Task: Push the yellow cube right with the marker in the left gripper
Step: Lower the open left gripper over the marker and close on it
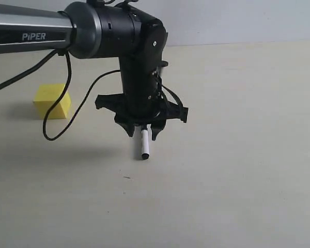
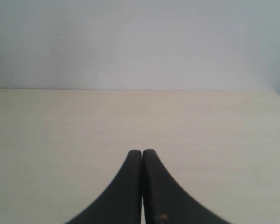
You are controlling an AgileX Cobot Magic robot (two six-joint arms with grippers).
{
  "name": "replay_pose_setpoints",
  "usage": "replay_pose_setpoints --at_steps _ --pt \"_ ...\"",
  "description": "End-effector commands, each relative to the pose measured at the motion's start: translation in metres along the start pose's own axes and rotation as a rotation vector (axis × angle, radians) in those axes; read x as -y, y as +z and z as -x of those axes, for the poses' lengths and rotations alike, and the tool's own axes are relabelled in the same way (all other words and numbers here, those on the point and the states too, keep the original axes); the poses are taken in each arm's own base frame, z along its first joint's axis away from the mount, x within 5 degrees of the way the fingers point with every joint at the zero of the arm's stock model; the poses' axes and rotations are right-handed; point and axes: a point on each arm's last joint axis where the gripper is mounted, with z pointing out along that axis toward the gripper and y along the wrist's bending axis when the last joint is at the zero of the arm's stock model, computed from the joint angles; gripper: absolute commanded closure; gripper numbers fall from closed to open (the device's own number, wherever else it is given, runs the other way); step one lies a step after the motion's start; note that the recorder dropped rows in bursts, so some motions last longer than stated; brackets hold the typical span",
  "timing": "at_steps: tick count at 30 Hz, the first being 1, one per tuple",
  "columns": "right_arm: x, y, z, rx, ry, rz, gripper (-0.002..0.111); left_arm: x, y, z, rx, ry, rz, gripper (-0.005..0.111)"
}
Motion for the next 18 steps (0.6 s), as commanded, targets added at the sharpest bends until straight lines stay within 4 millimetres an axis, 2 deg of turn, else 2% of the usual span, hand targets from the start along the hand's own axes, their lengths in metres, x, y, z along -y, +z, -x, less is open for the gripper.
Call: replay_pose_setpoints --at_steps 1,8,18 --pt "0.000 0.000 0.000 0.009 0.002 -0.004 0.108 0.004 0.008 0.002 0.003 -0.026 -0.011 0.057" --pt "0.000 0.000 0.000 0.009 0.002 -0.004 0.108 0.006 0.023 0.005 0.005 -0.030 -0.013 0.057" --pt "0.000 0.000 0.000 0.009 0.002 -0.004 0.108 0.007 0.025 0.005 0.009 -0.076 -0.016 0.057"
